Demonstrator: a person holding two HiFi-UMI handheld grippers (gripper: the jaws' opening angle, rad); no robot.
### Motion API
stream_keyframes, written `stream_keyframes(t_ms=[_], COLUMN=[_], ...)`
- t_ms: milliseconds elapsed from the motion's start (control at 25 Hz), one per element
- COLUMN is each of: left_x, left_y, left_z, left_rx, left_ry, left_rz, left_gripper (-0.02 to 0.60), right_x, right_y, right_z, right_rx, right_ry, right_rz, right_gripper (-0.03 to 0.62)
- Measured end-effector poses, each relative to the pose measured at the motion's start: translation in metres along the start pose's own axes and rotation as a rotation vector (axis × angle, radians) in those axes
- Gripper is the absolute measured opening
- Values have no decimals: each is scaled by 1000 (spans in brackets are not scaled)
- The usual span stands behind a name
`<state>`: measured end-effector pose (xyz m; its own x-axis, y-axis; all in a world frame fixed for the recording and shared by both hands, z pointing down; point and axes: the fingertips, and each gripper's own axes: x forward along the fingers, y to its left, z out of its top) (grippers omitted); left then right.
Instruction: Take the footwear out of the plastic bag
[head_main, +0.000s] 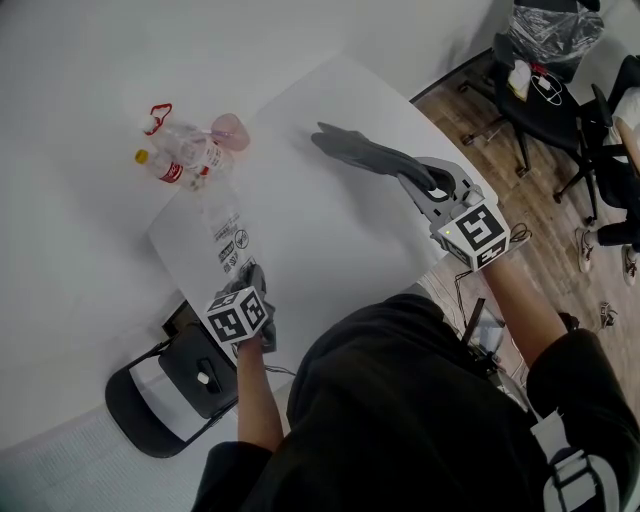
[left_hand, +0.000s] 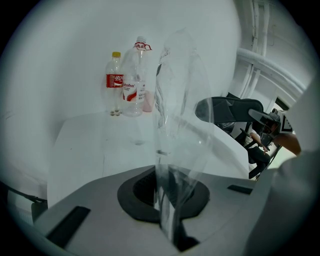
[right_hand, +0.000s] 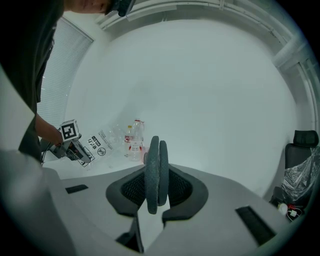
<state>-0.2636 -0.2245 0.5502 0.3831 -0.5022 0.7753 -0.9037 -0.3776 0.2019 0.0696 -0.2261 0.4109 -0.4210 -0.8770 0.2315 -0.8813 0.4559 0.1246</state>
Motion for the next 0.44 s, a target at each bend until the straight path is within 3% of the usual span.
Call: stream_keyframes(t_ms=[440], left_x=[1], left_y=[0], left_z=[1], left_rx=[1], left_ry=[0], left_rz=[-5], left_gripper=[23], right_x=[2], right_y=[0], right_z=[0], right_rx=[-9], right_ry=[8], right_rz=[7], right_gripper=[78])
